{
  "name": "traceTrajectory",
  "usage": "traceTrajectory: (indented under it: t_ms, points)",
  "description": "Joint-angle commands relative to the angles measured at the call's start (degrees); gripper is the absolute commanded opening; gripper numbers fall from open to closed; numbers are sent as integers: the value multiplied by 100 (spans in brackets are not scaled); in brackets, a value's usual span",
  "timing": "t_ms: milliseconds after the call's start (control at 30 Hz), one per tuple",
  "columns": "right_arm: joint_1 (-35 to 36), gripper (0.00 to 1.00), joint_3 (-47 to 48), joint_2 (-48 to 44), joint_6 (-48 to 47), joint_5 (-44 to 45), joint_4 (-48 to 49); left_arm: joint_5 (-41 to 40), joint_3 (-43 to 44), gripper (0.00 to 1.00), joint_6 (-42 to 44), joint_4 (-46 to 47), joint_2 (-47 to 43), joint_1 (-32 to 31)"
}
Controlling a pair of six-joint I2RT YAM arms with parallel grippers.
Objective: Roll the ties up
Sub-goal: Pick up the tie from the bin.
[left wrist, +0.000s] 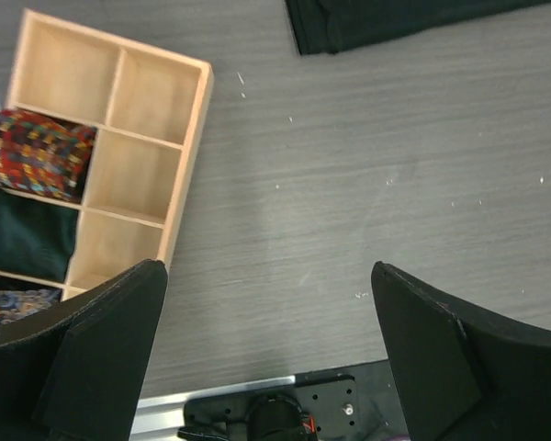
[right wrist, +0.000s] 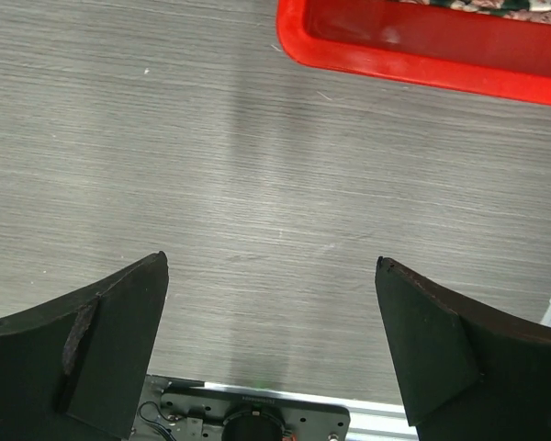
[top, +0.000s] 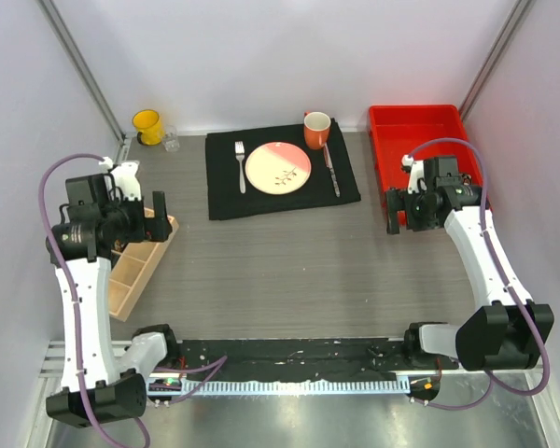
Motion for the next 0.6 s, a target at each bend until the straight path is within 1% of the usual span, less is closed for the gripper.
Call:
traceTrajectory:
  t_ms: [0, 67, 100, 167, 300, 333, 433, 567]
  points:
    - [-7, 99, 350, 87, 21, 339, 42, -263, 284, 100, 55, 44, 23, 6]
    - [-7, 99, 473, 192, 108, 375, 78, -298, 406, 100, -7, 70, 84, -2]
    - [-199, 99, 526, 237, 152, 575, 95, -342, 442, 100, -51, 140, 102, 6]
    - [-323, 99, 719, 377, 284, 586, 148, -456, 530, 100, -209, 211, 163, 6]
    - [-797, 99, 1106, 851, 592, 550, 288, -535, 644, 100, -341, 360, 277, -2]
    - [-1025, 99, 1254, 948, 645, 577, 402, -562, 671, 100, -376, 395, 295, 6]
    - [-1420, 99, 1466, 1335, 777, 708, 675, -527, 715, 100, -429, 483, 321, -2]
    - [-1589, 99, 1739, 1915, 1137, 1200, 1000, -421, 636, 100, -455, 606, 339, 6]
